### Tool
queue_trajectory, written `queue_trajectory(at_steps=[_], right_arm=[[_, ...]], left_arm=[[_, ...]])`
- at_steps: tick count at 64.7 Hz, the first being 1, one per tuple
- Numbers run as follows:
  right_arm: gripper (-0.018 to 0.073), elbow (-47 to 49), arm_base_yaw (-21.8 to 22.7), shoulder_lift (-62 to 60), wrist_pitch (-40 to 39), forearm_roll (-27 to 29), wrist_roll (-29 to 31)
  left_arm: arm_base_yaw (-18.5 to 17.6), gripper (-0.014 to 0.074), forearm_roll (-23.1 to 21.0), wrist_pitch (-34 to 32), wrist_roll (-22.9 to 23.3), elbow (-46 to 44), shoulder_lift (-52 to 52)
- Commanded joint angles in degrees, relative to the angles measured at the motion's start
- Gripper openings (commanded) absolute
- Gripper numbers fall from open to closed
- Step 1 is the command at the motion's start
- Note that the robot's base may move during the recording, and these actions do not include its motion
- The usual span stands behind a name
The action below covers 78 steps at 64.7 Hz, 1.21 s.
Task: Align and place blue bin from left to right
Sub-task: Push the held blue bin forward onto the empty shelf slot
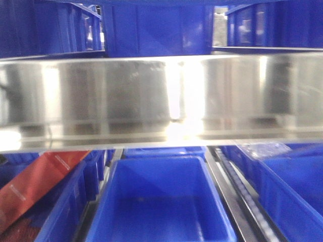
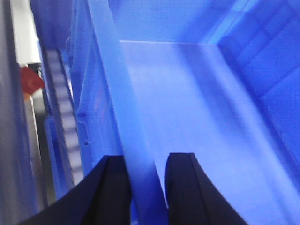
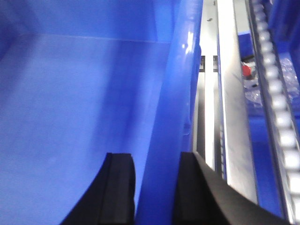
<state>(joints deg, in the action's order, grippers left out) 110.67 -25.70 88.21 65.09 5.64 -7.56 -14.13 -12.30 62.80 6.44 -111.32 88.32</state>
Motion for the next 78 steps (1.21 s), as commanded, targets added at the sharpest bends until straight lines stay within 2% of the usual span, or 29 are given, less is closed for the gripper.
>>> queue_trajectory(at_steps=[1, 78], right_arm=[[-0.0153, 0.63, -0.15, -1.47, -5.56, 1.57, 1.27], [-0.0153, 0.63, -0.15, -1.47, -5.56, 1.57, 1.27]], left_arm=[[-0.39, -0.0111, -1.50, -4.33, -1.32, -0.94, -1.11], [-0.39, -0.0111, -1.50, -4.33, -1.32, -0.94, -1.11]])
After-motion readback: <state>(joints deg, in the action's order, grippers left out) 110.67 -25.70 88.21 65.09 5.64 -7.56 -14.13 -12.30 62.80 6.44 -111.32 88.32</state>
